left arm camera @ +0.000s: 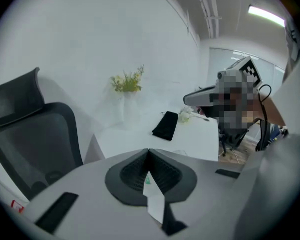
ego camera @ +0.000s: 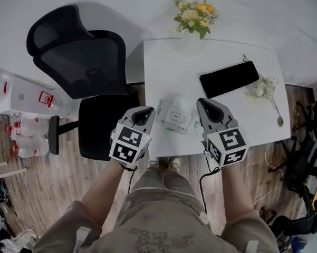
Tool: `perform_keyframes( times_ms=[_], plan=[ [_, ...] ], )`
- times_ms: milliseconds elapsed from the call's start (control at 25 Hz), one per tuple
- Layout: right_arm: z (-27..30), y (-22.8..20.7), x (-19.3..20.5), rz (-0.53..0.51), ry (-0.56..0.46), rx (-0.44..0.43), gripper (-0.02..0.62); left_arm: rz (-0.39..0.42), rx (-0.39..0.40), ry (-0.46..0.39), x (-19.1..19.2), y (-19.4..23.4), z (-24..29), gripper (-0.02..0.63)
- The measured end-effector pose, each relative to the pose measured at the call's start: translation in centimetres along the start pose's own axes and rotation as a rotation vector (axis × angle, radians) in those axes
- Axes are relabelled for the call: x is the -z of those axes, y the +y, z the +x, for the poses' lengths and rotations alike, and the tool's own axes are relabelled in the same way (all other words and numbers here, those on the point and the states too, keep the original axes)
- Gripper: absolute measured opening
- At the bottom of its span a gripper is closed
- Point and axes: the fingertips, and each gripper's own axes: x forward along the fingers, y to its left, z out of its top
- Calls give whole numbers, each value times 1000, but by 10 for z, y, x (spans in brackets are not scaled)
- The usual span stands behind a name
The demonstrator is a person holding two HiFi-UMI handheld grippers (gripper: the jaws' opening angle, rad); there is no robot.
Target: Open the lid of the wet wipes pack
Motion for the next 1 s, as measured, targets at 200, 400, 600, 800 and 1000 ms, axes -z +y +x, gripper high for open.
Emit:
perform_keyframes(
  times_ms=[200, 400, 600, 800, 1000],
  plan=[
    [-44, 9, -30, 1, -89, 13, 35, 31, -3, -107, -41, -17, -33, 17],
    [-85, 26, -47, -83, -123, 21, 35, 49, -36, -201, -66, -26, -63, 17],
    [-118, 37, -60, -79, -168, 21, 35, 64, -30, -245, -81, -38, -87, 17],
    [-143, 51, -63, -69, -201, 6, 35, 100, -26, -274, -90, -53, -106, 17],
    [-159, 68, -60, -74, -199, -20, 35, 127, -18, -285, -92, -65, -124, 17]
  ],
)
